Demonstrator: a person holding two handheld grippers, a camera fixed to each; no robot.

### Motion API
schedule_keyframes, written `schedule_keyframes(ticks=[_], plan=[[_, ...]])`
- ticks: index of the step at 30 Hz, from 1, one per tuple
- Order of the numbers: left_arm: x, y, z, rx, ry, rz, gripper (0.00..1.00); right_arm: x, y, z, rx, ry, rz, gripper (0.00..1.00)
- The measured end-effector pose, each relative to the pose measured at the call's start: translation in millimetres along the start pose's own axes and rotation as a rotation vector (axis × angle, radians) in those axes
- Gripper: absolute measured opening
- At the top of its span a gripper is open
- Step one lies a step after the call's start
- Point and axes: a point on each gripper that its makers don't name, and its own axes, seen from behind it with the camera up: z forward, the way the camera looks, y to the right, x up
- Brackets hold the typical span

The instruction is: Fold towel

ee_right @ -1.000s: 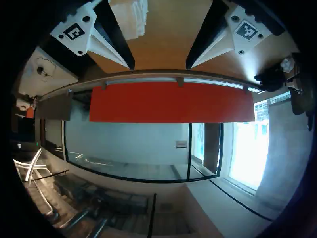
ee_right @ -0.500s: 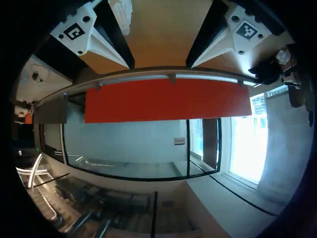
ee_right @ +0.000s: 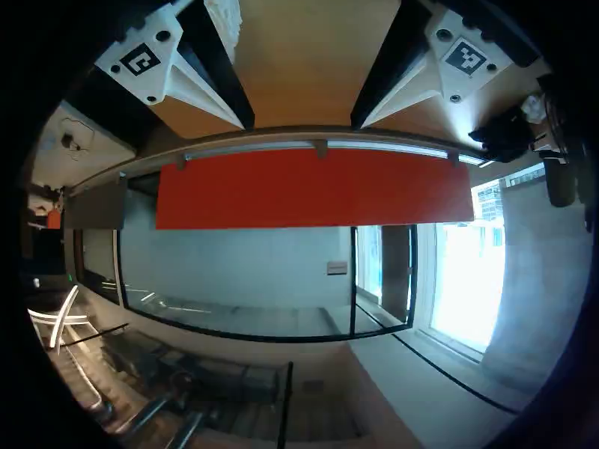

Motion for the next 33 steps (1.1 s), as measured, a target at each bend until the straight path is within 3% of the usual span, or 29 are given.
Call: schedule_keyframes(ticks=[8, 14, 26, 33], plan=[[-31.9, -2.2, 5.4, 0.004, 0.015, 0.014, 0.93, -4.3, -9.1, 1.4, -0.008, 0.006, -0.014, 1.0], [-51.3, -2.2, 5.9, -0.003, 0.051, 0.028, 0.93, -5.2, -13.5, 0.4, -0.006, 0.019, 0.013, 1.0], [-94.0, -22.1, 3.7, 0.021, 0.097, 0.021, 0.93, -20.7, -20.1, 6.8, -0.015, 0.011, 0.0, 1.0], [-114.7, -22.5, 0.5, 0.011, 0.125, 0.004, 0.93, -33.0, -31.9, 7.9, -0.002, 0.005, 0.021, 1.0]])
